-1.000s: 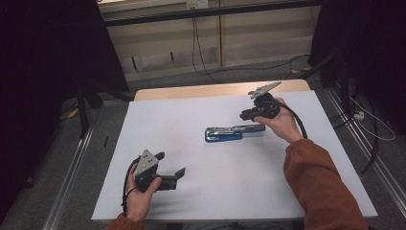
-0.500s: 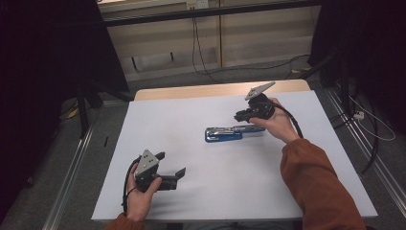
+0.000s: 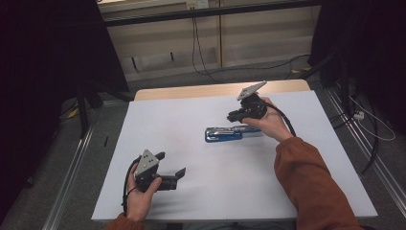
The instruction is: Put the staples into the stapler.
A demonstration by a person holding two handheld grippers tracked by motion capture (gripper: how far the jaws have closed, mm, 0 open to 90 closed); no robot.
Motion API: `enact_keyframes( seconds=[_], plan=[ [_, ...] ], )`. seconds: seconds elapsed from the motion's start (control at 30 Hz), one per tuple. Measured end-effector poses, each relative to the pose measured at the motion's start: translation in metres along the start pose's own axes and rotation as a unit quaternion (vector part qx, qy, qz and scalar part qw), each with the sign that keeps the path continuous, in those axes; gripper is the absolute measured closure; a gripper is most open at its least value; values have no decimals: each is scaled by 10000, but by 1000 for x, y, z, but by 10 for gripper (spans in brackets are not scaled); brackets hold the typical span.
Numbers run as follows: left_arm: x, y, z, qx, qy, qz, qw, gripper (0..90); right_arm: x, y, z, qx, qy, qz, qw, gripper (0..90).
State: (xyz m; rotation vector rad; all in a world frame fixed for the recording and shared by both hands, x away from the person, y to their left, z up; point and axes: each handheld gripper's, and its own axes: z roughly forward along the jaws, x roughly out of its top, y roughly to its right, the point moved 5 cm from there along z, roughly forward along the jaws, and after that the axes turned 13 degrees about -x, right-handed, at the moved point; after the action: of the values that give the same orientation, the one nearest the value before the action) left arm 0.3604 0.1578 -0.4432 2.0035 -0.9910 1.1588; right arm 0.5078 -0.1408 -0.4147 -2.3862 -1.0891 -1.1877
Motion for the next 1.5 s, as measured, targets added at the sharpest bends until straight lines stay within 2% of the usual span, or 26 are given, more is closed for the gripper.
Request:
enact_keyframes(
  seconds=[0.23,0.37,0.57,0.7,0.8,1.17,1.3,1.5],
  plan=[
    [0,0,0,-9,-9,-2,10000,46,8,-8,9,79,-11,-150,9999,792],
    [0,0,0,-10,21,-43,10000,44,12,-12,13,148,40,-125,9998,792],
    [0,0,1,-44,11,-41,10000,43,16,-18,20,238,-27,-181,9995,792],
    [0,1,0,-39,5,-16,10000,44,19,-20,24,259,-13,-323,9991,792],
    [0,0,0,-31,2,-24,10000,44,22,-23,25,287,105,-366,9989,792],
    [0,0,0,-24,3,-15,10000,44,22,-28,39,390,-55,-548,9977,792],
    [0,0,0,-31,7,-28,10000,44,23,-31,43,494,-26,-630,9968,792],
    [0,0,0,-38,-2,-12,10000,44,26,-34,46,532,-12,-788,9955,792]
  ],
)
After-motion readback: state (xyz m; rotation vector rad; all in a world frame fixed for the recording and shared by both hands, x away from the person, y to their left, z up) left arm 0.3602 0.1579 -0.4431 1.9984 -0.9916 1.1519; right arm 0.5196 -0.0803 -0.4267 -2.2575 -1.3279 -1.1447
